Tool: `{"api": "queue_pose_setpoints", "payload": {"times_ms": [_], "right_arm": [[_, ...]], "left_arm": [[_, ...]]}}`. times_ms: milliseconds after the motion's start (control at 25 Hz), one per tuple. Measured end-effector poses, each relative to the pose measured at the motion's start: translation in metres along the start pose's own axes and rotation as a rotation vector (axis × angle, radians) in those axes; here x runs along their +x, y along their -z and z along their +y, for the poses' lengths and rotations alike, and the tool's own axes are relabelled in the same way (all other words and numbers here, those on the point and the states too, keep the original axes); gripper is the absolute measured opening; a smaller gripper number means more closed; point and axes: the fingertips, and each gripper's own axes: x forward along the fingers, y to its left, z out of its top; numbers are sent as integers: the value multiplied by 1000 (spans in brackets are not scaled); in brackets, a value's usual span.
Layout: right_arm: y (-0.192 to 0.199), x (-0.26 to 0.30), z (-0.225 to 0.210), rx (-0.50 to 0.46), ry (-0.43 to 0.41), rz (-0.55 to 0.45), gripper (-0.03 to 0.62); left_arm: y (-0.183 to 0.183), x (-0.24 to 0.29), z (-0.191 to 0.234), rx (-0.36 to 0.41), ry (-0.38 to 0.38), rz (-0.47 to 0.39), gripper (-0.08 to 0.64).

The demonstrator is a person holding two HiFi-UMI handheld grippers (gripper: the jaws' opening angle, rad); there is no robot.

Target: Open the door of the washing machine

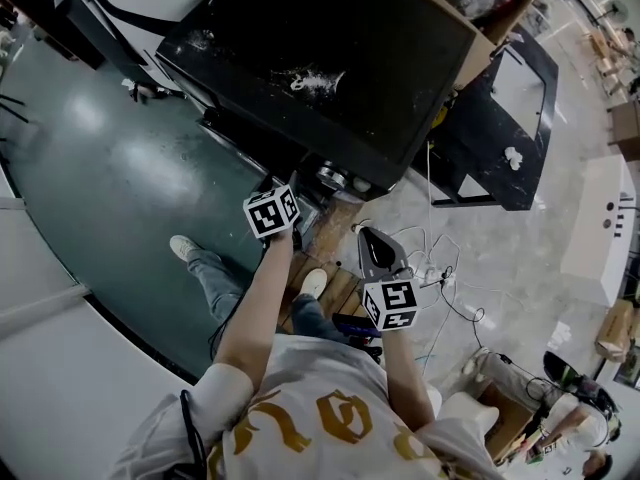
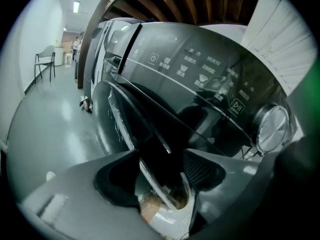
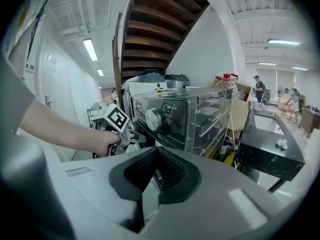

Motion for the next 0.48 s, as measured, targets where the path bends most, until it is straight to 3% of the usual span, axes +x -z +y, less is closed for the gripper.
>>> {"api": "queue_pose_setpoints", "payload": {"times_ms": [200,480], "right_arm": [[1,-2,4,-1,-8,4,21],[-4,0,13,-2,-29,-12,21]], "left_arm": [[-1,3,4,-10,-15,14,268],[3,6,3,-16,20,7,270]]}}
